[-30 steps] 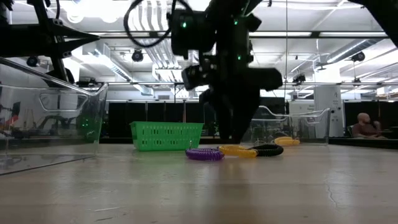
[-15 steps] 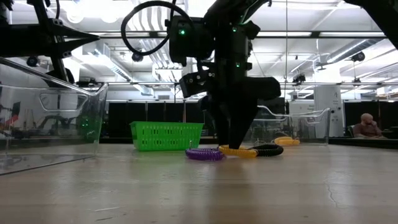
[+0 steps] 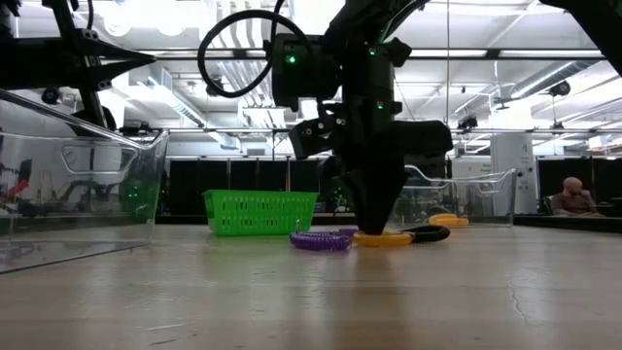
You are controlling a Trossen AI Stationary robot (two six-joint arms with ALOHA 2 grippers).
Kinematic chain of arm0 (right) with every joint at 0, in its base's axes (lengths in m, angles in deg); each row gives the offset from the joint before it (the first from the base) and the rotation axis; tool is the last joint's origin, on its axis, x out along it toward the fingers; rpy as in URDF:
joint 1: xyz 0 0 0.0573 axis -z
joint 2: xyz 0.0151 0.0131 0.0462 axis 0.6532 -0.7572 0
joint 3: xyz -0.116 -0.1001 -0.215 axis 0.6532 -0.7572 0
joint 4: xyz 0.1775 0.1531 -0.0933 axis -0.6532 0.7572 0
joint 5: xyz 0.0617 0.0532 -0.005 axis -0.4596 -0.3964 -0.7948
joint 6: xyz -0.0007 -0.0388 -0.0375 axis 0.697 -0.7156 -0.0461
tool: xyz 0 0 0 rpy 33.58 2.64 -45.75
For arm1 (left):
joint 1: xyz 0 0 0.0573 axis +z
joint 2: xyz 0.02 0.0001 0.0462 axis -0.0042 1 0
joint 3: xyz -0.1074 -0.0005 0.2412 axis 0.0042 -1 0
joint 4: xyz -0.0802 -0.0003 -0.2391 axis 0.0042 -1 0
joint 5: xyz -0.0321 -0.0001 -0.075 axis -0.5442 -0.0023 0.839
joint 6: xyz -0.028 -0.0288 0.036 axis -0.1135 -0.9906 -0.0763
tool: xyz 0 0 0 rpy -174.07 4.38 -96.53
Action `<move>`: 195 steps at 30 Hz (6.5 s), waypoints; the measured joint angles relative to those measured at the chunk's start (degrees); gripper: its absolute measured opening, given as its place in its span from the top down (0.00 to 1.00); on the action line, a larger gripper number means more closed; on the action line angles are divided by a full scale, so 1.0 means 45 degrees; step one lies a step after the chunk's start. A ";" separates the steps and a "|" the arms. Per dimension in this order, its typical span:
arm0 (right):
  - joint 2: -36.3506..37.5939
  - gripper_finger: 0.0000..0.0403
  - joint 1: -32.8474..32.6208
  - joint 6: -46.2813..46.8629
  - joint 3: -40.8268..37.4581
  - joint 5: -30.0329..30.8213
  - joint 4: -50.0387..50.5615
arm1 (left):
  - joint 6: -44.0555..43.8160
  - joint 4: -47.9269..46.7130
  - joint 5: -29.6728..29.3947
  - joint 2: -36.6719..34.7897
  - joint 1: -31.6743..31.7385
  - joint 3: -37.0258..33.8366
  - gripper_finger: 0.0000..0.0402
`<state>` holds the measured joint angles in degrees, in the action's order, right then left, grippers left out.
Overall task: Sort spring keychains
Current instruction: Put the yellow spring keychain into the top transparent bin, then put the bottom black spring keychain into the green bin
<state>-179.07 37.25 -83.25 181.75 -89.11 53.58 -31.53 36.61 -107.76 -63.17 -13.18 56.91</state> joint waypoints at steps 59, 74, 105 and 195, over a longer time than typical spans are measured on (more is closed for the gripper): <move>0.0557 0.98 0.6345 0.2759 0.7679 -0.1331 0.7683 | -0.0083 -0.0073 -0.0142 -0.0004 0.0002 0.0000 1.00; 0.0759 0.98 1.0430 0.4192 0.6750 -0.1320 0.7679 | -0.0110 -0.0068 -0.0143 -0.0004 0.0002 0.0000 1.00; 0.1849 0.93 1.0624 0.4451 0.0627 0.0137 0.4799 | -0.0083 -0.0068 -0.0291 -0.0004 0.0002 0.0000 1.00; 0.5779 0.42 -0.6308 0.9251 -0.7765 -0.0976 -0.5254 | -0.0491 -0.0382 -0.1209 0.0011 0.0002 0.0015 1.00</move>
<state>-153.07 8.86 -41.62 146.81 -93.50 29.94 -33.73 34.89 -113.21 -63.12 -13.17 56.98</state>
